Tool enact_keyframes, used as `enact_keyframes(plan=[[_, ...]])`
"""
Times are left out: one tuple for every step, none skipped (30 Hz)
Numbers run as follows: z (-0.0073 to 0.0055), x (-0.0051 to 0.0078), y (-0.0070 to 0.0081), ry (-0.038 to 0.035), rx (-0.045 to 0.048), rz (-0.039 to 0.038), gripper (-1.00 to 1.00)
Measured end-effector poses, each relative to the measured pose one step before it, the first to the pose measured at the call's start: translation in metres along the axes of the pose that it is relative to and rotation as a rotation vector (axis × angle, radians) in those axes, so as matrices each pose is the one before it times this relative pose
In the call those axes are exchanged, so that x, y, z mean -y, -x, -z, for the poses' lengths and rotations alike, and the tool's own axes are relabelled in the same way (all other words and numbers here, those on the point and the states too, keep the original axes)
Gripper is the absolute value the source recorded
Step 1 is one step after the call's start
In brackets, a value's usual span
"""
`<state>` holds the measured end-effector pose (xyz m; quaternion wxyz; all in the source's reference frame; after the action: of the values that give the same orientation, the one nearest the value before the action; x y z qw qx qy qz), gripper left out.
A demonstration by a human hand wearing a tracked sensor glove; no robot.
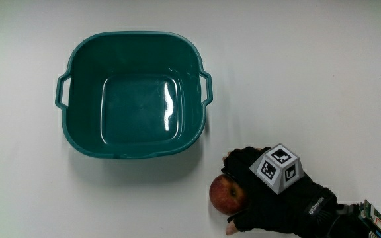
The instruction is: Pick apple from desk
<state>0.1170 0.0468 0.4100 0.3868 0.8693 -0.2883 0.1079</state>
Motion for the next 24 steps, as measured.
enact_keyframes(plan=[[0.00068,-0.00073,-0.00031,-0.00139,-0.00619,-0.00340,0.53],[-0.00013,-0.00049,0.00028,-0.00261,0.00584,-0.00190,0.57],[-0.00017,-0.00037,0.00018,0.00148,-0.00160,0.00111,0.60],[-0.00116,0.00018,0.00078,-0.00238,-0.00547,-0.00089,0.63],[0.00280,-0.00164,-0.00219,0.00961,-0.00687,0.00122,0.67],[-0.00045,0.00000,0.00026,0.00005,-0.00515,-0.00283,0.70],[-0.00097,0.00006,0.00080,-0.00028,-0.00359,-0.00820,0.73],[0.00082,-0.00068,-0.00038,0.00649,-0.00355,-0.00221,0.77],[-0.00127,0.00030,0.00118,-0.00891,0.00825,0.00324,0.80],[0.00027,-0.00043,0.00030,0.00054,0.00770,-0.00311,0.83],[0.00094,-0.00051,-0.00077,-0.00493,-0.00002,0.00365,0.87],[-0.00144,0.00065,0.00126,-0.00632,0.00555,-0.00002,0.90],[0.00136,-0.00047,-0.00070,-0.01063,0.00955,0.00029,0.93],[-0.00080,0.00029,0.00077,-0.00257,-0.00220,-0.00337,0.97],[0.00016,-0.00024,-0.00014,-0.00690,-0.00167,0.00009,1.00],[-0.00103,0.00065,0.00149,-0.00594,0.00231,-0.00693,1.00],[0.00021,0.00038,0.00050,-0.01225,0.01519,0.00806,1.00],[0.00230,-0.00039,-0.00044,-0.00368,0.01670,-0.00724,1.00],[-0.00308,0.00155,0.00278,-0.01089,-0.00144,-0.00428,1.00],[0.00253,-0.00082,-0.00102,0.00237,0.00829,-0.00908,1.00],[-0.00194,0.00058,0.00164,-0.00396,-0.00137,-0.00058,1.00],[0.00017,0.00006,0.00051,-0.00291,0.00341,0.00311,1.00],[-0.00034,0.00027,0.00151,0.00250,0.00534,-0.01098,1.00],[0.00072,-0.00021,0.00045,-0.00096,0.01102,-0.00105,1.00]])
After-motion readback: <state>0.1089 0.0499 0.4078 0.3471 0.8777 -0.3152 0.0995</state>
